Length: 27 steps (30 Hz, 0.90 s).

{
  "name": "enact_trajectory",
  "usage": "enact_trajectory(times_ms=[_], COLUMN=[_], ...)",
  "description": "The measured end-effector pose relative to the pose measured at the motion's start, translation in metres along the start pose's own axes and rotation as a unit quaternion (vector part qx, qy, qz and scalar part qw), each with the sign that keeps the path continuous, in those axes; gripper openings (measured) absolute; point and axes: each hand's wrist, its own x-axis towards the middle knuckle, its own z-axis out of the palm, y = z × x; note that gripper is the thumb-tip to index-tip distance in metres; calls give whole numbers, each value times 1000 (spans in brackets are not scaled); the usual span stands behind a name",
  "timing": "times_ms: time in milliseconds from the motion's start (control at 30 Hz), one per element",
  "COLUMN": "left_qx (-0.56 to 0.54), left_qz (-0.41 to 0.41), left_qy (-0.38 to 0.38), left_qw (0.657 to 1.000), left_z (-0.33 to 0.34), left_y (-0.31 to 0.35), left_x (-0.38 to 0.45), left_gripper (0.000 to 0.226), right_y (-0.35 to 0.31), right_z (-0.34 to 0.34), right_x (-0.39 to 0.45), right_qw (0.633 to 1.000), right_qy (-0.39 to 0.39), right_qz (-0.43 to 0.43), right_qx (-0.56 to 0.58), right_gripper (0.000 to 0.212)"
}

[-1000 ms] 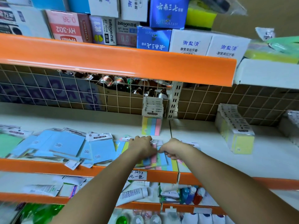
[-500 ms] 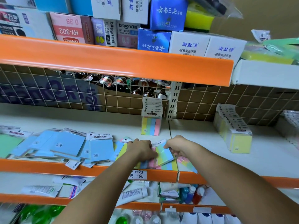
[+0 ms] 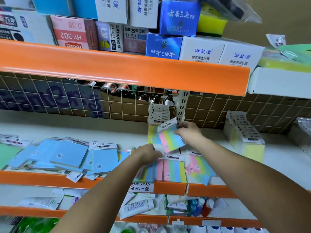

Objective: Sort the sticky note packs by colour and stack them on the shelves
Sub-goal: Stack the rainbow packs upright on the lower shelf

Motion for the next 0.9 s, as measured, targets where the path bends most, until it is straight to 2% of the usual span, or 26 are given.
enact_trajectory(times_ms=[200, 267, 367, 467, 633, 900], left_qx=[-161, -171, -151, -112, 28, 46], left_qz=[-8, -3, -22, -37, -41, -55], left_qy=[-10, 13, 37, 48, 128, 140], left_qw=[987, 985, 988, 992, 991, 988], left_z=[-7, -10, -16, -18, -12, -6], left_y=[2, 3, 2, 5, 8, 8], left_x=[10, 16, 22, 29, 45, 60], left_gripper=[51, 33, 6, 7, 25, 28], right_y=[2, 3, 6, 9, 14, 26], right_z=[24, 31, 39, 45, 55, 66], right_x=[3, 6, 13, 22, 33, 41], right_qw=[998, 997, 998, 998, 998, 998], right_qy=[-19, -24, -10, 21, 55, 39], right_qz=[-39, -36, -33, -40, -36, -45], right_qx=[47, 68, 59, 35, -7, -25], right_gripper=[13, 17, 20, 17, 11, 21])
